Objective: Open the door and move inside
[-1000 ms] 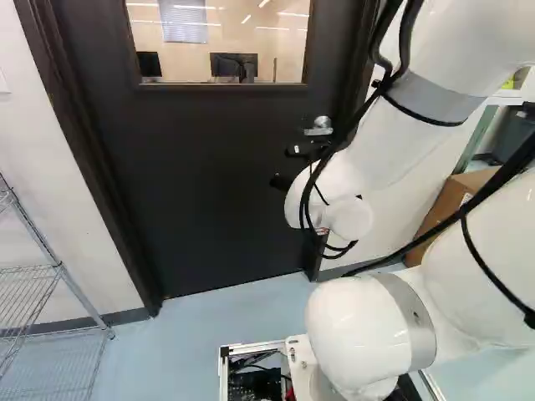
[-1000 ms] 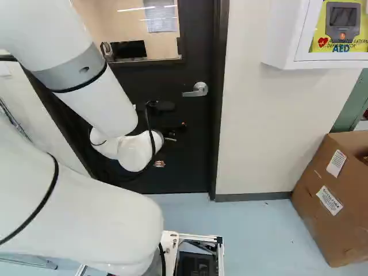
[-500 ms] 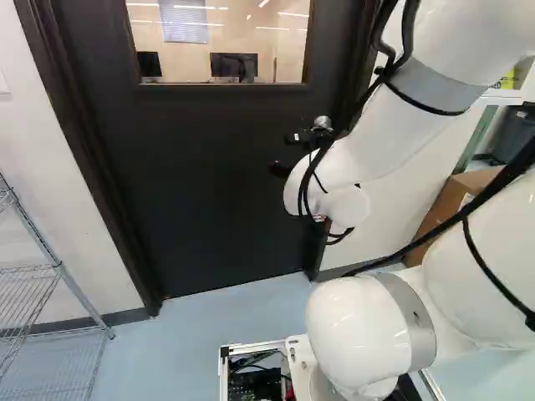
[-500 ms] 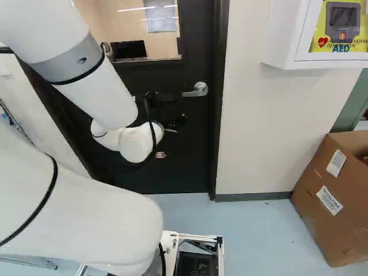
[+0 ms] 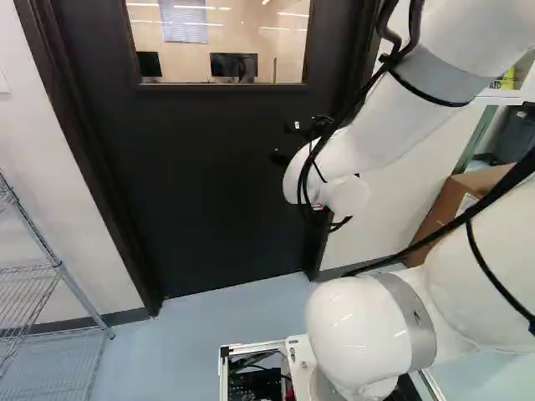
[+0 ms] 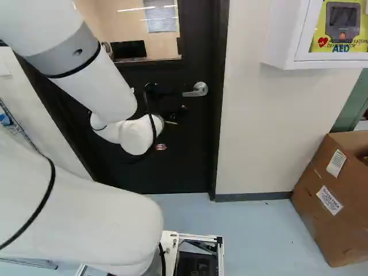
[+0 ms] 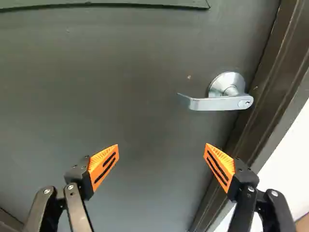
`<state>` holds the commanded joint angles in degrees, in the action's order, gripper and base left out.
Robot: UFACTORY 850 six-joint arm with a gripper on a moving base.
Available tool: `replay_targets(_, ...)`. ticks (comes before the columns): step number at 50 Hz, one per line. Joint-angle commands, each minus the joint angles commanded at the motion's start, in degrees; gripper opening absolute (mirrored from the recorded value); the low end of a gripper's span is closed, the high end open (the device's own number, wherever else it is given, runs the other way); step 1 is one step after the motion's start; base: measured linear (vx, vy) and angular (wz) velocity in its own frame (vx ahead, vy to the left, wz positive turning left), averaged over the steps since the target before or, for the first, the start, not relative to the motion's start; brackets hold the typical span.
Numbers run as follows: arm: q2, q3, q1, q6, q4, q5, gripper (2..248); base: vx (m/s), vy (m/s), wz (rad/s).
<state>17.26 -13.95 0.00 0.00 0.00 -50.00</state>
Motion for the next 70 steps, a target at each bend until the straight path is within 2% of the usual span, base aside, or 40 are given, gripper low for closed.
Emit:
replay_targets(58, -0.2, -7.8, 0.0, 0.0, 0.0, 0.1, 247, 0.000, 0.000, 0.000)
replay_targets(70, -1.4, -10.4, 0.0, 0.0, 0.0, 2.9, 247, 0.000, 0.000, 0.000)
